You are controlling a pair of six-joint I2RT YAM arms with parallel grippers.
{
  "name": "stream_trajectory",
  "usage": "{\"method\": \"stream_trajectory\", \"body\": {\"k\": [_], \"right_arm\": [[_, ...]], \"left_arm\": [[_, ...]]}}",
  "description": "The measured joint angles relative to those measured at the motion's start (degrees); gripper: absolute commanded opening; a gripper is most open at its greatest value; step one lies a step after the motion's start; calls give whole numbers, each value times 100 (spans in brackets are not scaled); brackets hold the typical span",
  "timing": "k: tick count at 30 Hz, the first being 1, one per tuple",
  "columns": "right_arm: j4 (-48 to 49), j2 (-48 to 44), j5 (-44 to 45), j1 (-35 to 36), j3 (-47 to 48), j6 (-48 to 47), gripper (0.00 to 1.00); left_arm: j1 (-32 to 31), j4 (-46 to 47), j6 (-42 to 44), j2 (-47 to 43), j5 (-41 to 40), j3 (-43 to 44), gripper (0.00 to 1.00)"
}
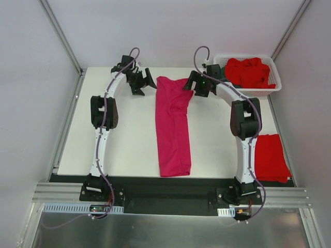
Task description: Fold and stack the t-shirts
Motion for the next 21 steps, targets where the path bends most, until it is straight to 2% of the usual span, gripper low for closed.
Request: {"method": "stream_trajectory", "body": {"k": [10, 21], "right_arm": [[236, 0, 42, 109, -107, 103, 97], [-212, 0, 599, 304, -118, -101, 97]], "left_arm": [[-42, 149, -103, 332, 190, 374, 99], [-293, 686, -463, 431, 570, 328, 99]]}}
